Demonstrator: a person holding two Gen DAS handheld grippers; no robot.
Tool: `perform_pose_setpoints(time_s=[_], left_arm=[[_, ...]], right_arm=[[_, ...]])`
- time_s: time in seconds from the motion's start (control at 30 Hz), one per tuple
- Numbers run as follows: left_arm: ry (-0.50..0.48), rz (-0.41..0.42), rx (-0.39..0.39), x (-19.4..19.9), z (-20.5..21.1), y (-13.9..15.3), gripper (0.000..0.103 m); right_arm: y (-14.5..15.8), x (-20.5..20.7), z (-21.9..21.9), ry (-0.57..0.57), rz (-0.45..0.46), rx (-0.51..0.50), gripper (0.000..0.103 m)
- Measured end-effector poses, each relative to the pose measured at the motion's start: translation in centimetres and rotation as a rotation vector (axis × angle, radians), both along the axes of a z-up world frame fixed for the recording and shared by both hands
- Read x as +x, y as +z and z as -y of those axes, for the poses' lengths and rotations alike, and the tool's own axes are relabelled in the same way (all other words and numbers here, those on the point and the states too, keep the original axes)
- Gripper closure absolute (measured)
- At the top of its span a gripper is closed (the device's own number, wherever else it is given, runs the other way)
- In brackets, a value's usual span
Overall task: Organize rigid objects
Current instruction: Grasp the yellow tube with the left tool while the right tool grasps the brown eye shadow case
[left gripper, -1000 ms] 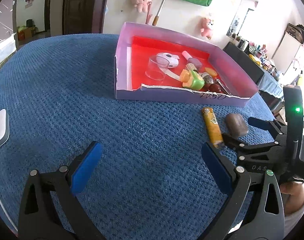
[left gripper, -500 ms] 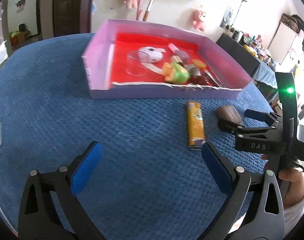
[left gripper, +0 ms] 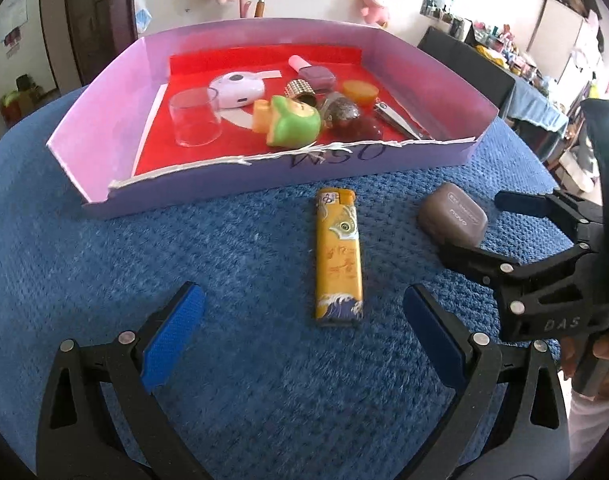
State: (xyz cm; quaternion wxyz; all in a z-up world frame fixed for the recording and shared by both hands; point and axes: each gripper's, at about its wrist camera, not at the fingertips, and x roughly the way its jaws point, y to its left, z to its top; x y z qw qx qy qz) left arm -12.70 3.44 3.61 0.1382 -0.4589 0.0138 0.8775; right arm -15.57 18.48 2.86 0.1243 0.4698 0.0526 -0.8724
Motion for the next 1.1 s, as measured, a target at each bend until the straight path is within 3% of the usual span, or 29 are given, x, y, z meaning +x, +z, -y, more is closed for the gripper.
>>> perform_pose_setpoints(time_s=[0.13, 0.23, 0.4, 0.5, 0.63, 0.7, 0.77, 0.8, 0.83, 1.1], left_arm=[[-0.018, -0.017, -0.065, -0.4, -0.9, -0.1, 0.003], [-0.029, -0.015, -0.059, -0.8, -0.8, 0.0, 0.004], [-0.022, -0.019, -0.068, -1.3, -0.7, 0.1, 0.024], [-0.021, -0.024, -0.059, -1.5, -0.7, 0.1, 0.027], [-0.027, -0.047, -0.062, -1.6, -1.1, 0.2, 0.047], [-0.031, -0.051, -0.054, -1.7, -1.2, 0.3, 0.065], [-0.037, -0.052, -0.041, -1.7, -1.1, 0.5, 0.08], [-0.037, -0.049, -0.029, -1.7, -1.0, 0.5, 0.081], [-0.035, -0.043, -0.017, -1.8, -0.8, 0.6, 0.081], [-0.05, -0.089, 0.026, -0.3, 0.3, 2.8, 0.081]], right_arm=[[0.0, 0.0, 0.1, 0.023, -0.004, 0.008, 0.0], [0.0, -0.1, -0.1, 0.029, -0.003, 0.0, 0.001], [0.1, -0.4, -0.1, 0.038, -0.008, 0.001, 0.004], [0.1, -0.7, -0.1, 0.05, -0.01, -0.005, 0.005], [0.2, -0.8, 0.2, 0.068, -0.019, -0.006, 0.013], [0.3, -0.7, 0.4, 0.081, -0.026, -0.011, 0.02], [0.5, -0.3, 0.8, 0.112, -0.042, -0.017, 0.04], [0.5, -0.1, 1.0, 0.126, -0.046, -0.024, 0.047], [0.7, 0.1, 1.1, 0.133, -0.051, -0.031, 0.048], [3.4, 1.8, 0.1, 0.125, -0.107, -0.115, 0.048]])
